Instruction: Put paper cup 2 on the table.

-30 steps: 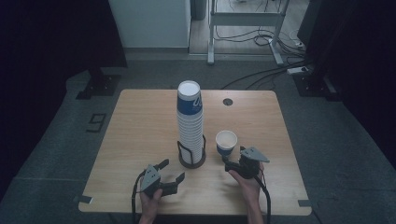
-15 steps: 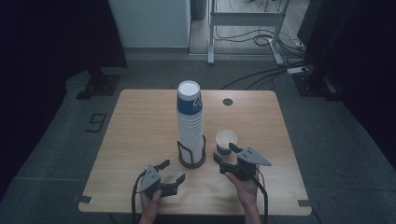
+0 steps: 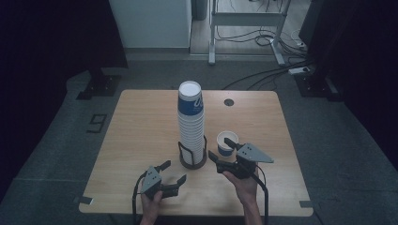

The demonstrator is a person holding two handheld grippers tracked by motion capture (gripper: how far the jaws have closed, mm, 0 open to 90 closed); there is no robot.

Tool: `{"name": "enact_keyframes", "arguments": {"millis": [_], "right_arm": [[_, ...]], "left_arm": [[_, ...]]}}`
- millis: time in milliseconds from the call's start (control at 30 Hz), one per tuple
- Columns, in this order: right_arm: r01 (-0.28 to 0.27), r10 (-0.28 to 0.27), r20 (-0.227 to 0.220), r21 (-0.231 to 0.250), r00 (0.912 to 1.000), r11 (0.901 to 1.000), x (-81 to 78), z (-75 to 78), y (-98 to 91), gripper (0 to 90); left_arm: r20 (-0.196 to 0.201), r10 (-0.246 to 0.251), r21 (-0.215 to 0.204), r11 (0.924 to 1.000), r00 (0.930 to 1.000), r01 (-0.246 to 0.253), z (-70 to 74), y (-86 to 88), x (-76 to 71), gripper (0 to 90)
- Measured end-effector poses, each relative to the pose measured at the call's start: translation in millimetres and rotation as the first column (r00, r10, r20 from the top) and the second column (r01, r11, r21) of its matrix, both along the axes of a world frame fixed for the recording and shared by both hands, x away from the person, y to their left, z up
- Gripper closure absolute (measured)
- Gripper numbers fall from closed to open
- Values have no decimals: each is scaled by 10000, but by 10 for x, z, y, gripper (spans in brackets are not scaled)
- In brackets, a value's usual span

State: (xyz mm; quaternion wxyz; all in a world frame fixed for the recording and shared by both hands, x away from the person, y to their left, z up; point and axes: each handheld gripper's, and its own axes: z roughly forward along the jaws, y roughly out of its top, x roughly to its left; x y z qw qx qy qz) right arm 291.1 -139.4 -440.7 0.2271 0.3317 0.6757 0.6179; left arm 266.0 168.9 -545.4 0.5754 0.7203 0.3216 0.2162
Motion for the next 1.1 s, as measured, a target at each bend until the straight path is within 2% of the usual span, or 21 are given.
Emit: {"name": "enact_keyframes", "arguments": {"millis": [100, 367, 600, 867, 1100], "right_arm": [[-106, 106, 197, 4, 9997, 9999, 13, 115, 33, 199], [-576, 575, 337, 46, 9978, 9983, 122, 344, 194, 166], [-665, 666, 550, -46, 9963, 9978, 212, 553, 296, 133], [-772, 766, 716, 50, 9945, 9970, 290, 727, 347, 128], [-951, 942, 657, 115, 9934, 9954, 393, 794, 371, 128]], "left_arm": [[-15, -4, 9, 10000, 10000, 4, 1, 0, 2, 142], [-5, -21, 14, 10000, 10000, 21, 1, 0, 2, 142], [-29, -46, 2, 10000, 10000, 46, 1, 3, 3, 142], [-14, -40, 5, 10000, 10000, 40, 1, -1, -2, 142], [11, -46, -2, 10000, 10000, 46, 0, -1, -4, 142]]}}
